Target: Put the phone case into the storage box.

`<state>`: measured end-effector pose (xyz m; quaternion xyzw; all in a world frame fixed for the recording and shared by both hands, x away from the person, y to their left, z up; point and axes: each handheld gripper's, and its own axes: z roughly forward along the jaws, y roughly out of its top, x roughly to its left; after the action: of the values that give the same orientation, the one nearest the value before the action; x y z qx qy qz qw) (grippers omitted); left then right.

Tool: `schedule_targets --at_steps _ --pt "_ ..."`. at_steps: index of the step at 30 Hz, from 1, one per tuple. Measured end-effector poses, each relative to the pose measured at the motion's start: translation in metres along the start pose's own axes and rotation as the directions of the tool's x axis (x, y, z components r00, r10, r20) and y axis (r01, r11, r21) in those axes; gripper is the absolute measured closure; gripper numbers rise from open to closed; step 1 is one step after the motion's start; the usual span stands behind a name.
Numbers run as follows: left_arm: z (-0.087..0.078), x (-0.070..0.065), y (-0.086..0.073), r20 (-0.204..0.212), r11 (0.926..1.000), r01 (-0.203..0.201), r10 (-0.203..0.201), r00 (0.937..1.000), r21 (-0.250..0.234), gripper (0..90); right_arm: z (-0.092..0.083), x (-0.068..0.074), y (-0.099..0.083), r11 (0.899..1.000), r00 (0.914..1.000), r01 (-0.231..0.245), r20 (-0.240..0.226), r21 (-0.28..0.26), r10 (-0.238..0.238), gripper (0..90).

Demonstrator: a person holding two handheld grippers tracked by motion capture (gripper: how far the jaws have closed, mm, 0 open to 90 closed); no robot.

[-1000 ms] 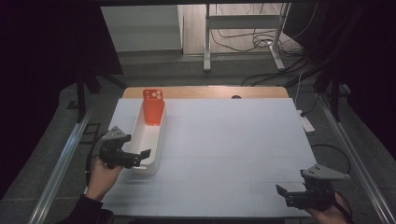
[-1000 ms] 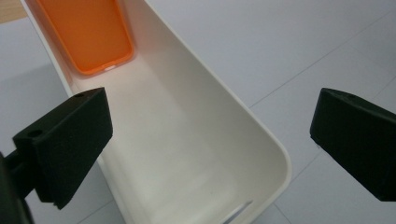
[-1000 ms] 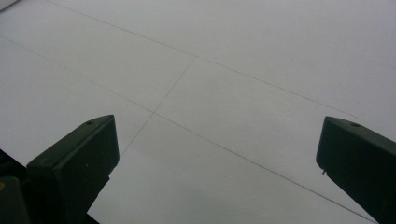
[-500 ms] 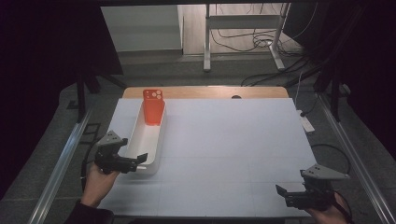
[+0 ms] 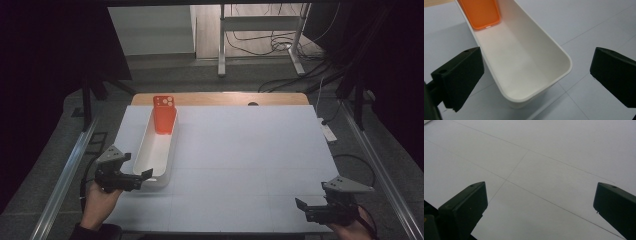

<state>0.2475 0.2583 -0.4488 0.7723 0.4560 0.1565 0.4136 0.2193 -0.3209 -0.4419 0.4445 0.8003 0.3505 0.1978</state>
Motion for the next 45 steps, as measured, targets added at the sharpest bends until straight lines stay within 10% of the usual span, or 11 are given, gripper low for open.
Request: schedule_targets --at_steps 45 --pt "-0.036 -0.002 -0.047 -0.103 0.9964 0.07 -0.064 0.9925 0.049 0.0 0.0 0.001 0.0 1.0 1.0 0.0 0.001 0.002 0.0 0.0"
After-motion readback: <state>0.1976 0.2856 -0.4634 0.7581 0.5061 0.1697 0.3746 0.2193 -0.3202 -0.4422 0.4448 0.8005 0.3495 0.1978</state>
